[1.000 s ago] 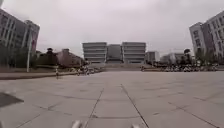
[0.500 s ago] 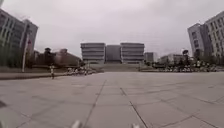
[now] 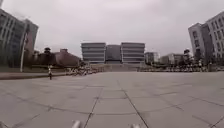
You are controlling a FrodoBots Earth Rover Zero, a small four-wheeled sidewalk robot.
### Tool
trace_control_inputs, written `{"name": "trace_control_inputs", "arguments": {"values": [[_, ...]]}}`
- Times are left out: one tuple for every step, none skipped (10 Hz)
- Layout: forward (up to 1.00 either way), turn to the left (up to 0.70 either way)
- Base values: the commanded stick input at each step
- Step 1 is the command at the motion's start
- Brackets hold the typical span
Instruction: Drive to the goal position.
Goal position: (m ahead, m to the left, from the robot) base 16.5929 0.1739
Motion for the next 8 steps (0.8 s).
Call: {"name": "trace_control_inputs", "arguments": {"values": [[0.7,0.0],[0.7,0.0],[0.7,0.0],[0.7,0.0],[0.7,-0.05],[0.7,-0.2],[0.7,-0.03],[0.7,0.0]]}}
